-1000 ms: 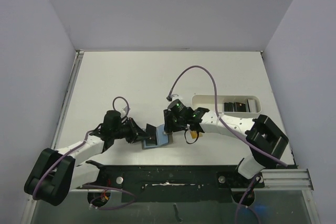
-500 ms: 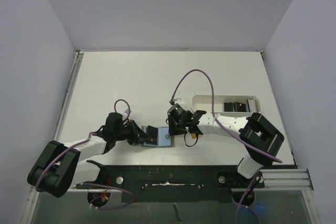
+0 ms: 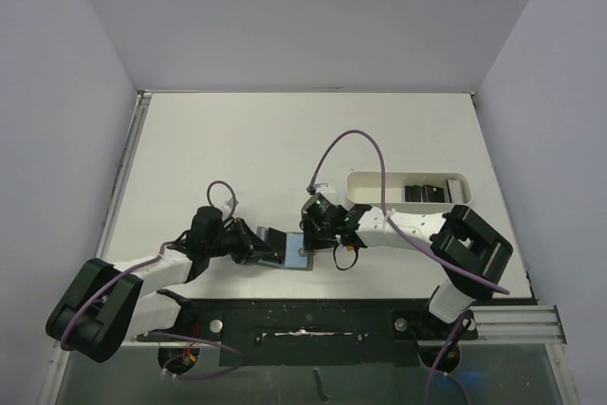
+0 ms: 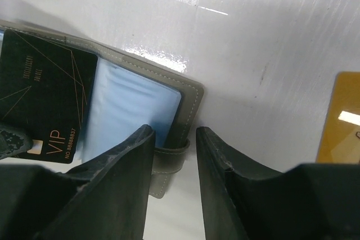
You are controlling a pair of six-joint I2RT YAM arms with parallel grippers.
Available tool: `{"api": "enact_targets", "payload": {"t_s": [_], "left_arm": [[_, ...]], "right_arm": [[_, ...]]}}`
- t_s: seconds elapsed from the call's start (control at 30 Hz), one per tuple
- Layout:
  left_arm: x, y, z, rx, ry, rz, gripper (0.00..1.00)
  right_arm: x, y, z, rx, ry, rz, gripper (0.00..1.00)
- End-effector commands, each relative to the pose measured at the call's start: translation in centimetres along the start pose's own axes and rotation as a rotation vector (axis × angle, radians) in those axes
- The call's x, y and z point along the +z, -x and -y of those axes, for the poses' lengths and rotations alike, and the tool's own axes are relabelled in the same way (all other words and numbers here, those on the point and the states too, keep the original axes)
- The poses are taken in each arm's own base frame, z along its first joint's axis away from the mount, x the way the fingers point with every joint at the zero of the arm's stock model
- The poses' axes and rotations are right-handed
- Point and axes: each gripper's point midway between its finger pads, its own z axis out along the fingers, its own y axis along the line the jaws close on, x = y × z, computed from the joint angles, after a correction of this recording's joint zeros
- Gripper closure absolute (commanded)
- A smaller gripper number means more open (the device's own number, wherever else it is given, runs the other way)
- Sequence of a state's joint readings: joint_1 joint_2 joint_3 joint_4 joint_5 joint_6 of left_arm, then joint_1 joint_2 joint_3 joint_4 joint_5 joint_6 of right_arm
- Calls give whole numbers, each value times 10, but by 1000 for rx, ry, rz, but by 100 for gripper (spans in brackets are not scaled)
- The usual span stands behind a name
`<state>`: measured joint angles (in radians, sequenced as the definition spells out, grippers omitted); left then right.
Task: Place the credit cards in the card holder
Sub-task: Insert the credit card into the card holder.
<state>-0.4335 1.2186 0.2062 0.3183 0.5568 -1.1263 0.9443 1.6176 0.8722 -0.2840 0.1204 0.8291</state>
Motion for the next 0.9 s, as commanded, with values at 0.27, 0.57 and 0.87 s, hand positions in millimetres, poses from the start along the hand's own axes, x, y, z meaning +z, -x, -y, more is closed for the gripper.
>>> {"api": "enact_targets", "payload": {"t_s": [0.27,0.57,0.87], "left_arm": [[-1,6,21,53,-83,37,100],[-1,11,28,72,-78,45,100],[1,9,28,72,-80,39,100]], "right_arm": [[-48,44,-42,-2,79,149,60],[-42,47,-48,-11,64,148,63],[-62,59,-40,-19,-32,178,53]]}}
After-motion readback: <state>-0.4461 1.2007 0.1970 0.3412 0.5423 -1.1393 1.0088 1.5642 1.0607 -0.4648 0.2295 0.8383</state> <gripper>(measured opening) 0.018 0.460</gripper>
